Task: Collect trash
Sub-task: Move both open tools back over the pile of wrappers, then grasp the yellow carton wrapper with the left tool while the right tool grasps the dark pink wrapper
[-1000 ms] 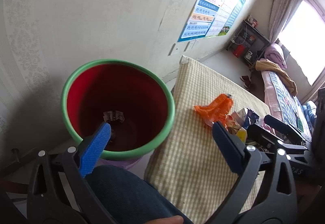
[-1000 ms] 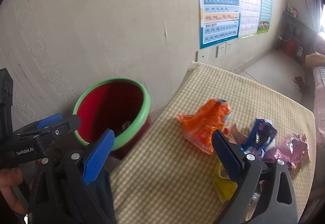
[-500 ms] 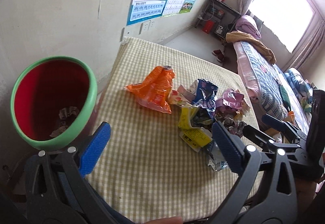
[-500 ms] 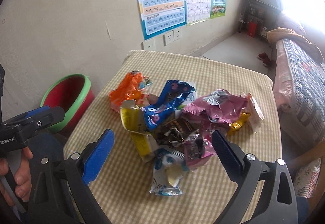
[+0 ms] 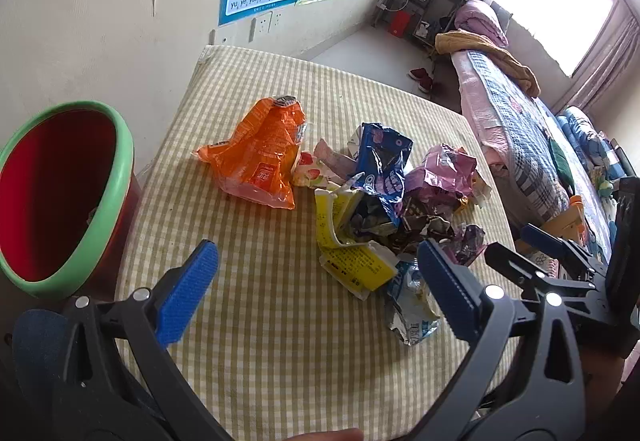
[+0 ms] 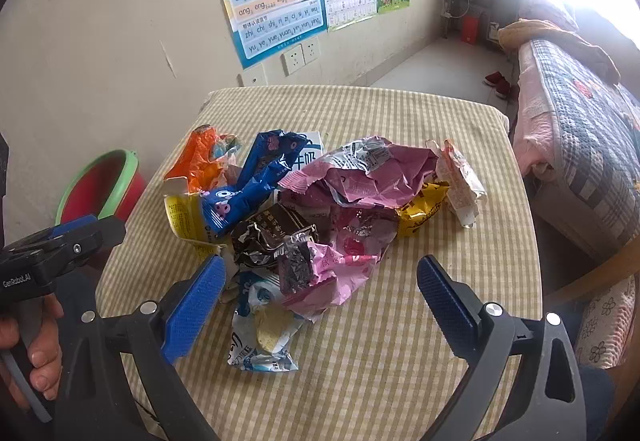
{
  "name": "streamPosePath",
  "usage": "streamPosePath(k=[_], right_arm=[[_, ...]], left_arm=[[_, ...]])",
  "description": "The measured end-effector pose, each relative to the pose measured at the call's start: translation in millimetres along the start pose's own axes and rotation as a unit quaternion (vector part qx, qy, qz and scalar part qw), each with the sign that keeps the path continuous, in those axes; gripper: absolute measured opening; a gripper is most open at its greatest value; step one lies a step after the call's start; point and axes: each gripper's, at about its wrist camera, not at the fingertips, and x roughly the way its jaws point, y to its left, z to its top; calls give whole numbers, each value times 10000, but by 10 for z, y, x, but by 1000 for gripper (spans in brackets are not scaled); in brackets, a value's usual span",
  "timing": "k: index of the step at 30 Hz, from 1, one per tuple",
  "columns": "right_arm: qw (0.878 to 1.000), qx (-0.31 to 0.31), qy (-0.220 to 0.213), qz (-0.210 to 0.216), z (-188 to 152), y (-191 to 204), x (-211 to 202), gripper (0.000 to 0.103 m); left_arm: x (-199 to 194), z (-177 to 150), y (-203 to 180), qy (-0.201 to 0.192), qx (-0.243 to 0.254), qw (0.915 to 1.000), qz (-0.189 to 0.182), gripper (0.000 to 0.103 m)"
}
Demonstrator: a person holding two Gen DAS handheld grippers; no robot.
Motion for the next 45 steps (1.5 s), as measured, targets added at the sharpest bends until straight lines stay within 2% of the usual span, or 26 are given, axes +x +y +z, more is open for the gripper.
streamPosePath(k=[9, 15, 18, 21, 24, 26, 29, 34, 35, 45], right_arm=[[9991, -77, 408, 107, -106, -20, 306, 93], [9990, -61, 426, 72, -140, -65, 405, 93], [9991, -114, 412, 49, -146, -54, 436, 88], [9989, -138, 438, 115, -145, -27, 470, 76], [9986, -205, 472, 124, -155, -13, 493, 64], [9985, -205, 496, 107, -159, -21, 501, 51], [9983, -196, 538, 110, -165, -36, 506, 38], [9983, -171, 530, 143, -177, -34, 486, 34], [9984, -167, 518, 141, -176, -34, 474, 33], [9992, -34, 375, 153, -134, -77, 324, 31]], left_arm=[[330, 12, 33, 258, -96, 9996, -50, 98], [527, 13, 46, 427, -93, 9990, -2, 98], [609, 27, 49, 460, -105, 9989, -2, 96], [673, 29, 51, 480, -116, 9988, -25, 89], [721, 26, 79, 524, -153, 9985, -46, 77], [739, 19, 91, 545, -173, 9983, -77, 70], [749, 10, 94, 552, -179, 9982, -167, 57], [751, 18, 62, 542, -121, 9982, -242, 25], [738, 19, 50, 528, -89, 9982, -254, 22], [568, -21, 21, 468, 2, 9987, -206, 18]])
